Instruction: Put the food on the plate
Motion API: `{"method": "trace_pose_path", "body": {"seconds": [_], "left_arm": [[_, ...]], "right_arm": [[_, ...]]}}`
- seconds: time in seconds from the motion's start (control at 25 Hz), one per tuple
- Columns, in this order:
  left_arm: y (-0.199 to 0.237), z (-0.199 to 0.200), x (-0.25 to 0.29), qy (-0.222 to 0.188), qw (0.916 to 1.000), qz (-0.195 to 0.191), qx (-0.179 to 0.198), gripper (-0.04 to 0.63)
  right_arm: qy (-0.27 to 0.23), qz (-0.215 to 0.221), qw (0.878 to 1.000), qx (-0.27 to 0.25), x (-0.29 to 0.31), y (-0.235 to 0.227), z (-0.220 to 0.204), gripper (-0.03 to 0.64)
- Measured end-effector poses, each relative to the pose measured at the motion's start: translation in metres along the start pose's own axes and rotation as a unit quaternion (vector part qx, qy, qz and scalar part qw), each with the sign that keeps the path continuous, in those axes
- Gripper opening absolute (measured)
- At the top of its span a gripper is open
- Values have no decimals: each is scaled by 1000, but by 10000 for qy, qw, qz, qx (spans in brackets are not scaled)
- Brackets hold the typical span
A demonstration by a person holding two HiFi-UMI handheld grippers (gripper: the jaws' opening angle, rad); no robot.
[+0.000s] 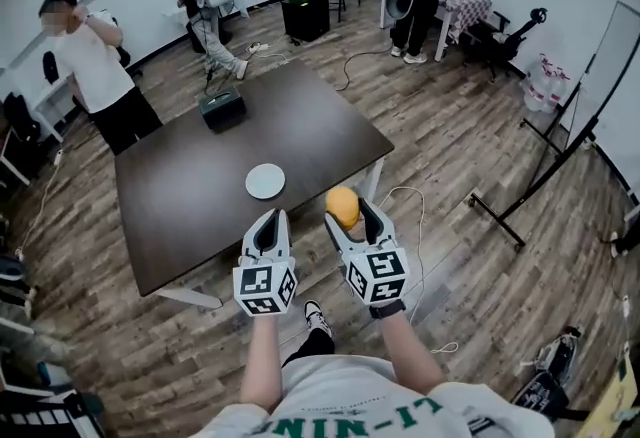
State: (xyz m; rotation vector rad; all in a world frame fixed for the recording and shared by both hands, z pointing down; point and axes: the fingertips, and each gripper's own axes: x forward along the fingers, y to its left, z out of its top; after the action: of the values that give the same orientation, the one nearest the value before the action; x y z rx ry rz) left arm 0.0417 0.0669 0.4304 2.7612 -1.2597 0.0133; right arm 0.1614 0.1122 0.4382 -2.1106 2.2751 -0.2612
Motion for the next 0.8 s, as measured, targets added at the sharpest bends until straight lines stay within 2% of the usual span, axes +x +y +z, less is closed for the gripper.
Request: {"method": "trace_pose_path", "body": {"seconds": [0.16,0.32,0.44,0.8], "left_arm": [[57,14,40,-56,9998,199,-30,11],[107,30,77,-121,9995,292,-50,11],[143,39,100,-172,9990,410,-29,11],[224,36,149,-173,9980,606,-110,11]], "right_arm": [[72,351,9993,-71,75,23,9,310],[59,453,9983,-351,141,38,21,310],[11,581,9976,-373,185,47,29,310],[58,870,9957,-299,283,68,29,310]]}}
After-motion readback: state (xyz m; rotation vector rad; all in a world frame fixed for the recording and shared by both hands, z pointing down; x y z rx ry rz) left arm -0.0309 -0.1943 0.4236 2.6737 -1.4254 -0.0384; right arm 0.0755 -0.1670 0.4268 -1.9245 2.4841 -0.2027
